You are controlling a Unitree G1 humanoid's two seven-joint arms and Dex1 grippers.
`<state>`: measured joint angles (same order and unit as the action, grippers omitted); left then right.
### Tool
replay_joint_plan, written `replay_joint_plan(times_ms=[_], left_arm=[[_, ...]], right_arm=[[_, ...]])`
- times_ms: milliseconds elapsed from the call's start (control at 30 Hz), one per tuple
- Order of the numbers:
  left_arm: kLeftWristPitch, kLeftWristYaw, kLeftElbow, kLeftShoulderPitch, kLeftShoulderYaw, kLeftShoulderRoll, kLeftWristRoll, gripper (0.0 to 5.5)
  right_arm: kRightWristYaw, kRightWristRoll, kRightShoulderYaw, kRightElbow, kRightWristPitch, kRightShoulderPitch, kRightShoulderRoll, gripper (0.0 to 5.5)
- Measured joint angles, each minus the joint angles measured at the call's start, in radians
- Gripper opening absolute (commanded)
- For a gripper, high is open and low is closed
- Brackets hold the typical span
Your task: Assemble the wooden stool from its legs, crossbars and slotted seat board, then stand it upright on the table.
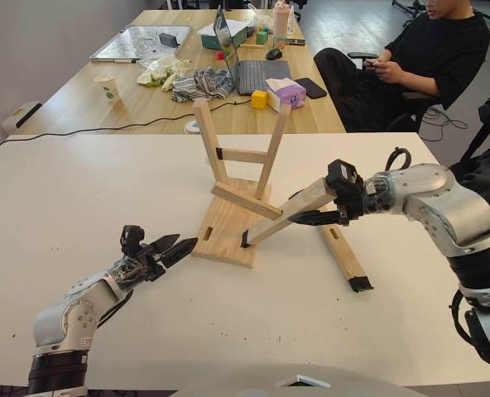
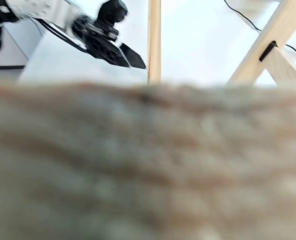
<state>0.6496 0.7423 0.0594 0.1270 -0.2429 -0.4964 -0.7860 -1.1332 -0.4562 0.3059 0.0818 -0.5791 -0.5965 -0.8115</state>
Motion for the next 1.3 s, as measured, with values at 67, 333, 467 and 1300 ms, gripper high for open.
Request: replay_joint_plan(times_ms=[67, 333, 467, 1300], left_arm=[[-0.004, -0.012, 0.008, 0.003, 0.000, 0.008, 0.001, 4.47], [-0.025, -0.049, 0.025, 0.017, -0.019, 0.045, 0.022, 4.47], [-0.025, -0.055, 0.031, 0.019, -0.021, 0.047, 0.022, 4.47], [-0.002, -0.035, 0.008, -0.014, -0.033, 0.021, 0.025, 4.47]], right_arm=[[0.002, 0.079, 0.025, -0.064, -0.031, -0.035, -0.071, 1.91], [-0.094, 0.337, 0.175, -0.268, -0.044, -0.042, -0.126, 0.55], [-0.126, 0.336, 0.162, -0.278, -0.043, -0.077, -0.061, 0.03], [-0.109, 0.134, -0.265, -0.443, 0.365, 0.249, 0.108, 3.00]])
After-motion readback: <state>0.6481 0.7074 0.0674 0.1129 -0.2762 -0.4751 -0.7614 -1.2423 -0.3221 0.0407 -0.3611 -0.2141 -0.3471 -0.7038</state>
